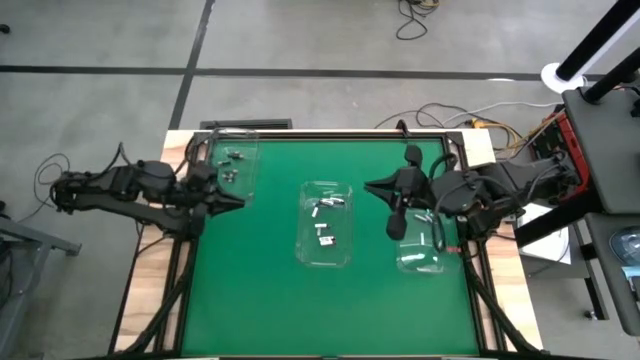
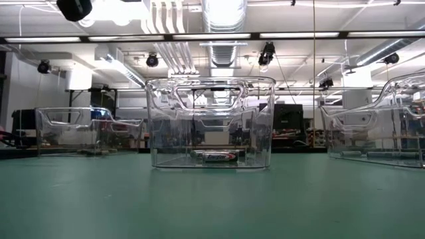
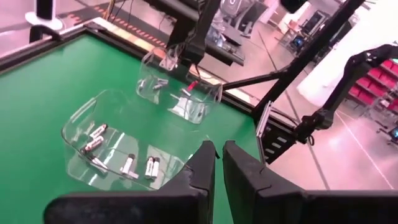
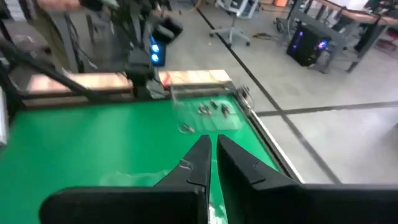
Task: Sort batteries
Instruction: Return to Home Position
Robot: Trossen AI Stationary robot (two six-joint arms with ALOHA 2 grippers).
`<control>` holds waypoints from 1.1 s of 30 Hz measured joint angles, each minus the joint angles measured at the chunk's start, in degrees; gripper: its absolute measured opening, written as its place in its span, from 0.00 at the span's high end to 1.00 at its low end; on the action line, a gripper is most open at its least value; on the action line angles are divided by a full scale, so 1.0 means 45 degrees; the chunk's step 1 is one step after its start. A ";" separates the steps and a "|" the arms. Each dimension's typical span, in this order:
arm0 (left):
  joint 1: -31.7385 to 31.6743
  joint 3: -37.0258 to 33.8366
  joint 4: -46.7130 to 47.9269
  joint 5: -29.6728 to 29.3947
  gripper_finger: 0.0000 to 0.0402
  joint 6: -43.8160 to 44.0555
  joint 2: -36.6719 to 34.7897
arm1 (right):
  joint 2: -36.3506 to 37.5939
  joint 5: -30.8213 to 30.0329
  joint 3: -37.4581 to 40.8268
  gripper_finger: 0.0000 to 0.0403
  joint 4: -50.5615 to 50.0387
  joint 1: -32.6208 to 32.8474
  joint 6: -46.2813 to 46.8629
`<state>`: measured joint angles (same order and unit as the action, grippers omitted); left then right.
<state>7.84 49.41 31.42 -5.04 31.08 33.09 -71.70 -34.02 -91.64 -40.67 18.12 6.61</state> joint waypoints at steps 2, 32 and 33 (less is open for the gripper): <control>0.0000 -0.0009 -0.0041 -0.0004 0.97 -0.0071 -0.0061 | 0.0000 -0.0100 0.0005 0.95 -0.0107 -0.0008 -0.0132; 0.0053 -0.4982 -0.6795 0.2682 0.97 -0.5769 -0.3027 | 0.9092 0.2360 1.1504 0.97 0.9759 -0.0059 -0.4030; 0.0053 -0.5214 -0.7000 0.2665 0.97 -0.5794 -0.3183 | 0.9395 0.2467 1.1745 0.97 0.9849 -0.0059 -0.3980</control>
<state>8.08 25.95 -0.08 6.95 5.00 18.77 -29.42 -22.92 -38.78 3.65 17.86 -11.30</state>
